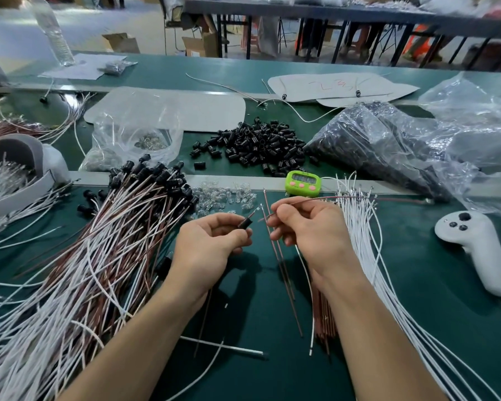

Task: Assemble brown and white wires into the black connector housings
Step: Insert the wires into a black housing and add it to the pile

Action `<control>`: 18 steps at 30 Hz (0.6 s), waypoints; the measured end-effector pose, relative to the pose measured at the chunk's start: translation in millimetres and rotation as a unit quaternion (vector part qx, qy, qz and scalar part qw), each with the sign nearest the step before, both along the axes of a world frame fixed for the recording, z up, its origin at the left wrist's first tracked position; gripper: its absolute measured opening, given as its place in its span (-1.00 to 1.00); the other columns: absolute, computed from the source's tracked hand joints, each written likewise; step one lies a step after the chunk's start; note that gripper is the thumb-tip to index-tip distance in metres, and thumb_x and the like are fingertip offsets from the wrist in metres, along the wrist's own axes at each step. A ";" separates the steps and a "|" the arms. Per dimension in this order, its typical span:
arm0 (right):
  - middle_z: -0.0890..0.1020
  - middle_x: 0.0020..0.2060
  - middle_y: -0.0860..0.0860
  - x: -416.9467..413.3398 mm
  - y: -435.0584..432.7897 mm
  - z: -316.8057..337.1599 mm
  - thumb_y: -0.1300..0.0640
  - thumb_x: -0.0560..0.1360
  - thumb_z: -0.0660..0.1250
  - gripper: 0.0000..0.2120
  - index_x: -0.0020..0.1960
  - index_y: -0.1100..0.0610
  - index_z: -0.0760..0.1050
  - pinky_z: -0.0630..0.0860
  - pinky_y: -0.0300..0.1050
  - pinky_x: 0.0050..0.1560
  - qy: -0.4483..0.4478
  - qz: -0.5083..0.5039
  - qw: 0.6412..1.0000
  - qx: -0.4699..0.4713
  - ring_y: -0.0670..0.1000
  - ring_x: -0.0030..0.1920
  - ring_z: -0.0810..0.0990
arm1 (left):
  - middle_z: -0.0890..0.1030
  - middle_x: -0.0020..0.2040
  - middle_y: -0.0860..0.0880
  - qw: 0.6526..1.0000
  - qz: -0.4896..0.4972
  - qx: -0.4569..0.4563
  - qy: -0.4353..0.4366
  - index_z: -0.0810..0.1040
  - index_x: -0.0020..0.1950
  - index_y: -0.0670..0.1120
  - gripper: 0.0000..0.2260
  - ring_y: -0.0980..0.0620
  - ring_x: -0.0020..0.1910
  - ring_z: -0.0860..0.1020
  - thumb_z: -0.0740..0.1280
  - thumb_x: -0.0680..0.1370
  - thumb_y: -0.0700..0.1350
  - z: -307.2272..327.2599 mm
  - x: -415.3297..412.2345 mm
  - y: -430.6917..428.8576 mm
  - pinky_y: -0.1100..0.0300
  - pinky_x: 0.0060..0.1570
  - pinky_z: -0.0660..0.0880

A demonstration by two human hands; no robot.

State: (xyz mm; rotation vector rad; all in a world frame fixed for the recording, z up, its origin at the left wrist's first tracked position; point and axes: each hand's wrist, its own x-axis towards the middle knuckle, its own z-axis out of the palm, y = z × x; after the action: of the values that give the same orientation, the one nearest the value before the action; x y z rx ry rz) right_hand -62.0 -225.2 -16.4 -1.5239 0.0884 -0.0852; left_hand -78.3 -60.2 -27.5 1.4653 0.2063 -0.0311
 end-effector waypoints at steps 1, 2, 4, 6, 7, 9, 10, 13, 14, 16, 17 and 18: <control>0.71 -0.34 0.10 0.0 0.6 -0.2 0.36 0.61 0.33 -0.78 -0.16 0.18 0.63 0.42 -0.27 -0.46 -0.001 0.001 1.000 -0.005 0.01 -0.44 0.62 | 0.75 -0.15 -0.15 1.000 -0.003 -0.007 -0.001 0.66 -0.05 -0.13 -0.82 -0.04 -0.17 0.73 0.45 0.49 -0.39 -0.2 0.4 0.1 0.30 -0.26 0.59; 0.71 -0.35 0.09 -0.2 1.6 -0.3 0.34 0.61 0.34 -0.79 -0.16 0.17 0.63 0.42 -0.28 -0.46 -0.001 0.004 1.000 -0.008 0.01 -0.45 0.61 | 0.75 -0.14 -0.14 1.000 -0.008 -0.016 -0.002 0.62 -0.02 -0.15 -0.82 -0.03 -0.17 0.73 0.40 0.51 -0.42 -0.4 0.7 0.1 0.30 -0.25 0.59; 0.71 -0.37 0.09 -0.9 3.6 -0.8 0.31 0.59 0.38 -0.79 -0.20 0.17 0.63 0.40 -0.30 -0.48 -0.003 0.014 1.000 -0.017 -0.01 -0.48 0.58 | 0.75 -0.14 -0.11 0.999 -0.024 -0.040 -0.005 0.54 -0.01 -0.17 -0.77 0.00 -0.17 0.72 0.30 0.52 -0.48 -0.1 1.2 -0.2 0.29 -0.21 0.60; 0.69 -0.39 0.10 -1.5 5.7 -2.1 0.28 0.58 0.41 -0.76 -0.26 0.13 0.63 0.39 -0.30 -0.48 -0.010 0.026 0.998 -0.048 -0.02 -0.51 0.52 | 0.74 -0.15 -0.08 0.997 -0.041 -0.064 -0.009 0.47 -0.02 -0.12 -0.73 0.03 -0.20 0.70 0.24 0.53 -0.50 1.0 1.5 -0.2 0.28 -0.22 0.59; 0.68 -0.40 0.10 -2.2 6.8 -2.9 0.26 0.58 0.42 -0.74 -0.29 0.10 0.63 0.41 -0.28 -0.47 -0.013 0.029 0.997 -0.072 -0.03 -0.52 0.50 | 0.73 -0.15 -0.07 0.996 -0.051 -0.072 -0.011 0.44 -0.02 -0.10 -0.72 0.05 -0.22 0.69 0.24 0.54 -0.49 1.6 1.1 -0.1 0.29 -0.26 0.58; 0.67 -0.42 0.06 -3.3 9.2 -4.0 0.21 0.57 0.45 -0.71 -0.32 0.05 0.63 0.43 -0.22 -0.46 -0.020 0.032 0.993 -0.115 -0.05 -0.52 0.48 | 0.72 -0.16 -0.04 0.995 -0.073 -0.070 -0.019 0.44 0.00 -0.08 -0.74 0.08 -0.25 0.66 0.27 0.58 -0.45 2.3 0.9 -1.0 0.31 -0.31 0.54; 0.67 -0.43 0.04 -4.0 10.2 -4.2 0.19 0.56 0.45 -0.71 -0.33 0.01 0.64 0.44 -0.21 -0.46 -0.021 0.032 0.991 -0.125 -0.05 -0.52 0.48 | 0.71 -0.18 -0.03 0.995 -0.079 -0.064 -0.022 0.45 0.01 -0.08 -0.76 0.09 -0.27 0.64 0.28 0.59 -0.44 2.3 0.6 -1.8 0.32 -0.32 0.53; 0.67 -0.44 0.02 -4.9 12.3 -3.7 0.19 0.55 0.47 -0.69 -0.34 -0.06 0.65 0.43 -0.22 -0.47 -0.026 0.030 0.991 -0.125 -0.06 -0.52 0.49 | 0.67 -0.26 -0.05 0.995 -0.078 -0.054 -0.024 0.47 0.01 -0.09 -0.78 0.07 -0.32 0.61 0.31 0.59 -0.42 1.7 -0.3 -3.8 0.32 -0.33 0.52; 0.67 -0.44 0.02 -5.1 12.8 -3.5 0.20 0.55 0.47 -0.69 -0.33 -0.07 0.65 0.44 -0.22 -0.47 -0.028 0.030 0.992 -0.123 -0.07 -0.53 0.49 | 0.67 -0.27 -0.06 0.995 -0.078 -0.053 -0.023 0.48 0.00 -0.10 -0.78 0.05 -0.33 0.60 0.32 0.59 -0.42 1.2 -0.8 -4.0 0.32 -0.33 0.52; 0.67 -0.43 0.02 -5.8 13.6 -3.5 0.20 0.55 0.46 -0.70 -0.31 -0.08 0.66 0.46 -0.22 -0.47 -0.033 0.032 0.992 -0.121 -0.08 -0.53 0.49 | 0.67 -0.28 -0.08 0.995 -0.080 -0.049 -0.022 0.49 -0.01 -0.10 -0.79 0.03 -0.34 0.60 0.32 0.59 -0.42 0.7 -1.0 -4.1 0.31 -0.32 0.53; 0.67 -0.43 0.01 -6.0 13.7 -3.7 0.20 0.54 0.46 -0.71 -0.29 -0.10 0.66 0.47 -0.22 -0.46 -0.035 0.033 0.991 -0.121 -0.08 -0.53 0.50 | 0.68 -0.27 -0.08 0.995 -0.081 -0.049 -0.021 0.49 0.00 -0.10 -0.79 0.03 -0.34 0.61 0.31 0.59 -0.41 0.5 -1.0 -3.8 0.31 -0.31 0.53; 0.68 -0.43 0.00 -6.1 13.8 -3.9 0.19 0.54 0.46 -0.71 -0.28 -0.12 0.66 0.47 -0.23 -0.46 -0.037 0.034 0.991 -0.122 -0.09 -0.53 0.51 | 0.70 -0.26 -0.09 0.995 -0.082 -0.053 -0.020 0.49 0.01 -0.11 -0.80 0.04 -0.32 0.63 0.30 0.60 -0.41 0.4 -0.7 -3.7 0.31 -0.31 0.54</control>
State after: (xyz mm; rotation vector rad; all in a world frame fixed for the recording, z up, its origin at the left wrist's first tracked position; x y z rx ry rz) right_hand -68.1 -211.4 -20.3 -1.7638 -0.0352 -0.1014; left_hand -79.0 -63.8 -27.0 1.3725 0.0502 -0.1449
